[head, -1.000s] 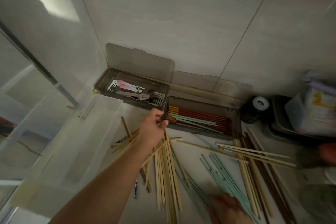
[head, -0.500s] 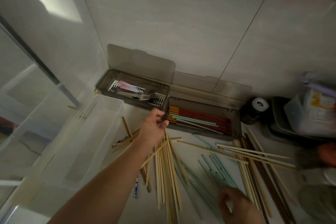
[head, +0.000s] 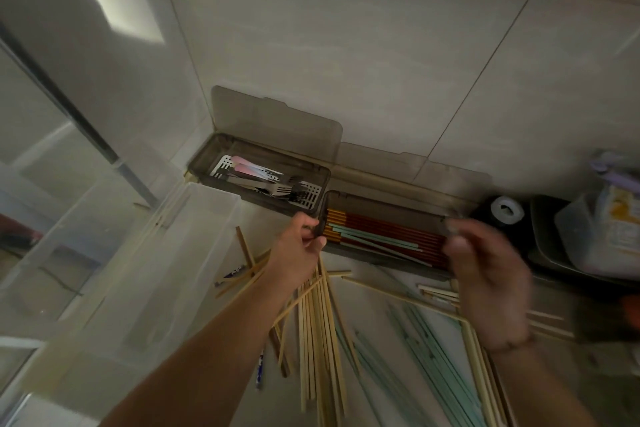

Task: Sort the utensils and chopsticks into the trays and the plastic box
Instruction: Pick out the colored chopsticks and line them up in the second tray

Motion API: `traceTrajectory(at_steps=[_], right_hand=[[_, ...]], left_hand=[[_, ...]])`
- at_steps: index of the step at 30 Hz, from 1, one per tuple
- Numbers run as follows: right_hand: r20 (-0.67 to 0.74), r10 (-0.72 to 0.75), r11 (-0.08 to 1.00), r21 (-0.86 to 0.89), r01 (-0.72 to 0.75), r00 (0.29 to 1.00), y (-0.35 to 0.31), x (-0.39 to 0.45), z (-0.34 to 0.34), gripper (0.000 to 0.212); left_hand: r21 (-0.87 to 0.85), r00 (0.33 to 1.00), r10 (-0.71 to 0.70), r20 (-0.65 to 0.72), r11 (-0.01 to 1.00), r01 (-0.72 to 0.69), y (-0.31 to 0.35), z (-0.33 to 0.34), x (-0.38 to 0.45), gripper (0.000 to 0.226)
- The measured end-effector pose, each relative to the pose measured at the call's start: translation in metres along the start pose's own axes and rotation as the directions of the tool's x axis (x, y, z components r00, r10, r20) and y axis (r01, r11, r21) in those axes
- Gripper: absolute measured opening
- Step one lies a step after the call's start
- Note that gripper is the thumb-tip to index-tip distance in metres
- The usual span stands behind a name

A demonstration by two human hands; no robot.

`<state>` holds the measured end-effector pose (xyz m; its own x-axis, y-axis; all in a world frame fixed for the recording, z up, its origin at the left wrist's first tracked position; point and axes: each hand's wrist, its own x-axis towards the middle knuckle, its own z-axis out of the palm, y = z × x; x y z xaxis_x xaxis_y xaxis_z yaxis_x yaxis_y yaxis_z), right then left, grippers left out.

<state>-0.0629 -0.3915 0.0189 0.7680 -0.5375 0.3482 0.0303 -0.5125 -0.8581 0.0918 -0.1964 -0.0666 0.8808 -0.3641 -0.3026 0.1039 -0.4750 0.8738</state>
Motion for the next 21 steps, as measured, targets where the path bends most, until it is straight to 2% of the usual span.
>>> traceTrajectory(at_steps=[2,4,8,10,14,21], right_hand=[[0.231,-0.049,0.981,-0.169,0.09,0.972,0.004,0.031,0.031,0.026],[0.44,0.016,0.952,-0.28,0.12,0.898,0.013,0.053,0.06,0.033],[0.643,0.128,0.87,-0.438,0.225,0.755,0.04,0.071,0.096,0.034],[0.648,0.177,0.823,-0.51,0.25,0.741,0.048,0.074,0.104,0.033],[0.574,0.217,0.786,-0.583,0.208,0.79,0.054,0.075,0.116,0.032],[0.596,0.24,0.759,-0.607,0.235,0.766,0.061,0.073,0.113,0.029]], left_hand=[[-0.011,1.0,0.002,-0.002,1.0,-0.002,0.0,-0.001,-0.001,0.028],[-0.011,1.0,0.005,-0.008,1.0,-0.005,0.0,-0.001,-0.001,0.028],[0.004,1.0,0.005,-0.022,1.0,-0.005,-0.001,0.001,0.001,0.024],[0.011,1.0,0.006,-0.025,1.0,-0.006,-0.002,0.001,0.0,0.024],[0.027,1.0,0.005,-0.031,1.0,-0.004,-0.002,0.0,0.002,0.025],[0.024,1.0,0.002,-0.021,1.0,-0.001,0.0,-0.001,0.001,0.024]])
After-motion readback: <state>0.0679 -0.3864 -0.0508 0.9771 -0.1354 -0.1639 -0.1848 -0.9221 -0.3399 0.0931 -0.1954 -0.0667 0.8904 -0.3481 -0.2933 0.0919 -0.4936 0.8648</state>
